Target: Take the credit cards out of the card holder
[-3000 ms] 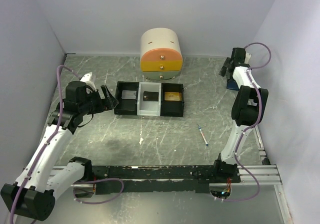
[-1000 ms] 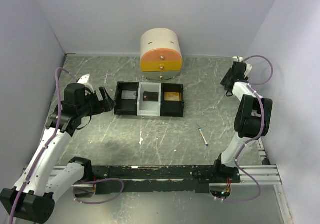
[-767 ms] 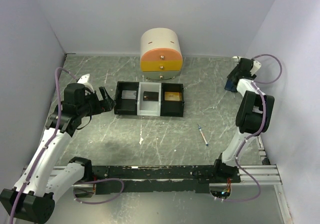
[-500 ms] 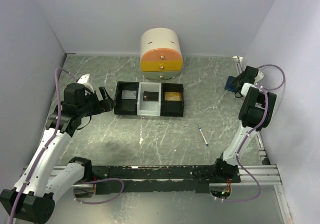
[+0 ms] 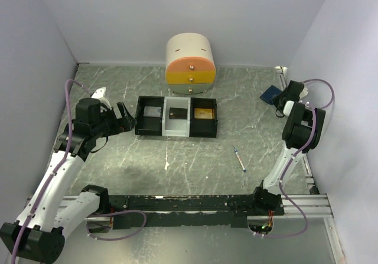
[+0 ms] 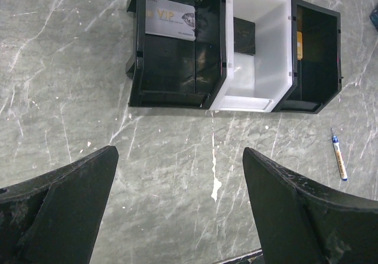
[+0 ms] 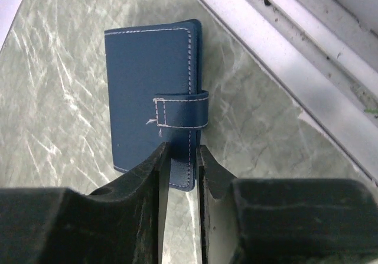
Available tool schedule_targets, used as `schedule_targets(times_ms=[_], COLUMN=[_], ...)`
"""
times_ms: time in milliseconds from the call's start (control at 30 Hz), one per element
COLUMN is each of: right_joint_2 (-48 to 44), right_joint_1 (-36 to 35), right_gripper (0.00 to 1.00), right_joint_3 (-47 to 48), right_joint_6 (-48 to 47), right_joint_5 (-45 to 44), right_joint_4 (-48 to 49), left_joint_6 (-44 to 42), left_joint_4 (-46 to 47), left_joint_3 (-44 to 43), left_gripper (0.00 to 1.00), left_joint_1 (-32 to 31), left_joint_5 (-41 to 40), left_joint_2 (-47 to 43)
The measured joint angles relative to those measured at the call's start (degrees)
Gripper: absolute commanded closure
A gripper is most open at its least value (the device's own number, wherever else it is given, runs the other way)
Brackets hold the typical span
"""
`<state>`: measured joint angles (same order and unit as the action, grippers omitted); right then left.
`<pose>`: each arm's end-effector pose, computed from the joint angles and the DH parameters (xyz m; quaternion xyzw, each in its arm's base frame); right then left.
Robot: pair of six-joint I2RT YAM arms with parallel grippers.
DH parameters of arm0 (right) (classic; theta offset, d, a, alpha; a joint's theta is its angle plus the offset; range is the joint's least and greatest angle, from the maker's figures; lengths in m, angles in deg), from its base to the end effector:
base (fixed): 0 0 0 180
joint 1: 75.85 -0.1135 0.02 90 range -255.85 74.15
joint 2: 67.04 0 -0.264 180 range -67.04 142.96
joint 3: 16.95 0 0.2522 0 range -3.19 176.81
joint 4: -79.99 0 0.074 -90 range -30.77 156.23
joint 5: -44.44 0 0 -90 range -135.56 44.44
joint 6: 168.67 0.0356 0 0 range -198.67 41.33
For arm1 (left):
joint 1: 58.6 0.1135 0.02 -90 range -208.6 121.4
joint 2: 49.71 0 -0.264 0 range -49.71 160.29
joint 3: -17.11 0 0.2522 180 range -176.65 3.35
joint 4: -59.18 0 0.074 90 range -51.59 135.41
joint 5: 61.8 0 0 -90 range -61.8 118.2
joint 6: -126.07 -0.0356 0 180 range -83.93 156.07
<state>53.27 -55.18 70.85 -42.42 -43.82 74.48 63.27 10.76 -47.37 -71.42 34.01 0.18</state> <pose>0.4235 -0.1586 0.1384 0.4225 0.7933 0.0729 0.4323 0.1795 -0.0445 0.3180 -0.0866 0.8772 -0.2029 0.4265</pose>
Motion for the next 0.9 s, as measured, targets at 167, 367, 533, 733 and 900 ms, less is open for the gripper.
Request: schedule_targets(times_ms=[167,367,533,733,900], right_joint_2=[-3.0,-10.8,-20.0,-30.2,-29.4], right_joint_1=[0.0,-0.1,-0.8,-1.4,-1.4], right_gripper=[1.00,1.00,1.00,0.87,0.63], right_joint_3=[-4.5,-12.1,-19.2,-24.9,-23.2], right_joint_6=[-0.2,-1.0,-1.8,-2.7,-3.6], right_joint_5=[2.1,4.8,6.3,7.1,6.4], right_joint_4=[1.3,0.2,-0.5,-2.2,-4.9], left_joint_6=[0.0,0.2,0.8,1.1,1.1], left_joint_4=[0.0,0.0,0.1,0.0,0.0], left_joint_3=[0.0,0.0,0.5,1.6,1.8], left_gripper=[0.01,0.02,0.02,0.01,0.01], left_joint_1=[0.0,0.0,0.0,0.0,0.0], left_joint_5=[0.0,0.1,1.0,2.2,2.6], left_joint_2=[-0.3,-0.7,-1.5,-2.3,-3.1])
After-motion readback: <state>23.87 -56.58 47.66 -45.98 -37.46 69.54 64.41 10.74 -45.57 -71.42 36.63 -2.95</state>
